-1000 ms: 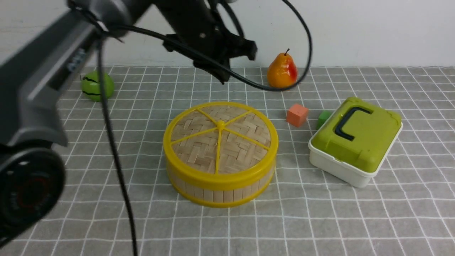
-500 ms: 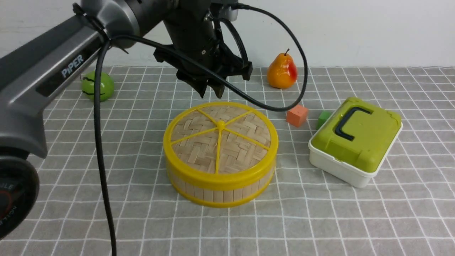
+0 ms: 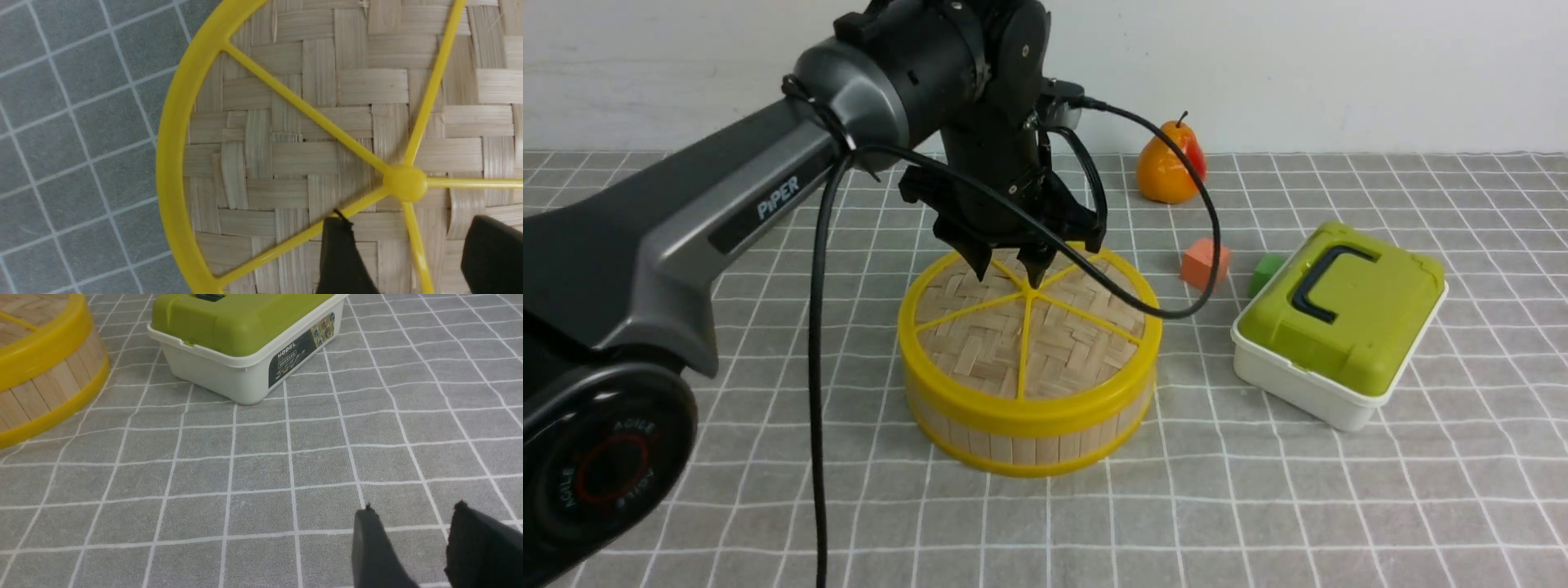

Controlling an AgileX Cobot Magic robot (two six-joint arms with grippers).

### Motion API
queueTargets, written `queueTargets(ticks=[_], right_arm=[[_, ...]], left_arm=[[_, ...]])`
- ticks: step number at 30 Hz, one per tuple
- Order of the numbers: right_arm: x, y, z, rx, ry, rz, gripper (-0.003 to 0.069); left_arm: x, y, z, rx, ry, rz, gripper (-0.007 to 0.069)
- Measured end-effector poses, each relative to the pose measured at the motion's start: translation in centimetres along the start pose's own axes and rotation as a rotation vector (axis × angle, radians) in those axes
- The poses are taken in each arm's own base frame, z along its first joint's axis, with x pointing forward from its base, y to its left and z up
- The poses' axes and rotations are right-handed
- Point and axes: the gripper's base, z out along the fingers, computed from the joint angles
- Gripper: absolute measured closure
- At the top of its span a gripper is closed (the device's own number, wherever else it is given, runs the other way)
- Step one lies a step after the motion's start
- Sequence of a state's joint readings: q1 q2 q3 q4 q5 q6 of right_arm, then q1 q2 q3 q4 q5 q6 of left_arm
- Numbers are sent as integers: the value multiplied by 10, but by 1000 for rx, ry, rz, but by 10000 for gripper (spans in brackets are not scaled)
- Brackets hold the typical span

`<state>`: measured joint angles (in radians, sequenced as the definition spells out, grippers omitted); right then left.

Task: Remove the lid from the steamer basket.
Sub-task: Use the left arm to lift the lid of the steamer

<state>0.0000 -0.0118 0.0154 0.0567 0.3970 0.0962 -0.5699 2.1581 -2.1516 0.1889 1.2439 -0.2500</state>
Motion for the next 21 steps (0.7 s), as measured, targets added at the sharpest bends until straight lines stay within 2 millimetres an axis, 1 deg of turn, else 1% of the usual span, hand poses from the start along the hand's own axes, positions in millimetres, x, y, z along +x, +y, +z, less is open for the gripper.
queueTargets(ticks=[4,6,13,16,18,19,21], right_arm=[[0,0,0,0,0,0,418],[0,0,0,0,0,0,418],[0,0,0,0,0,0,418],[0,0,0,0,0,0,418],[0,0,0,0,0,0,418],[0,0,0,0,0,0,418],[0,0,0,0,0,0,418]], left_arm=[[-1,-10,0,-55,-35,71,233],[-2,-17,3,-81,-60,107,233],[0,-21,21,-106,-38,119,242],[1,-23,28,-108,-26,119,277],[1,-23,31,-109,-20,120,324],[1,-23,31,-109,-20,120,324],[1,-23,32,-109,-20,118,433]])
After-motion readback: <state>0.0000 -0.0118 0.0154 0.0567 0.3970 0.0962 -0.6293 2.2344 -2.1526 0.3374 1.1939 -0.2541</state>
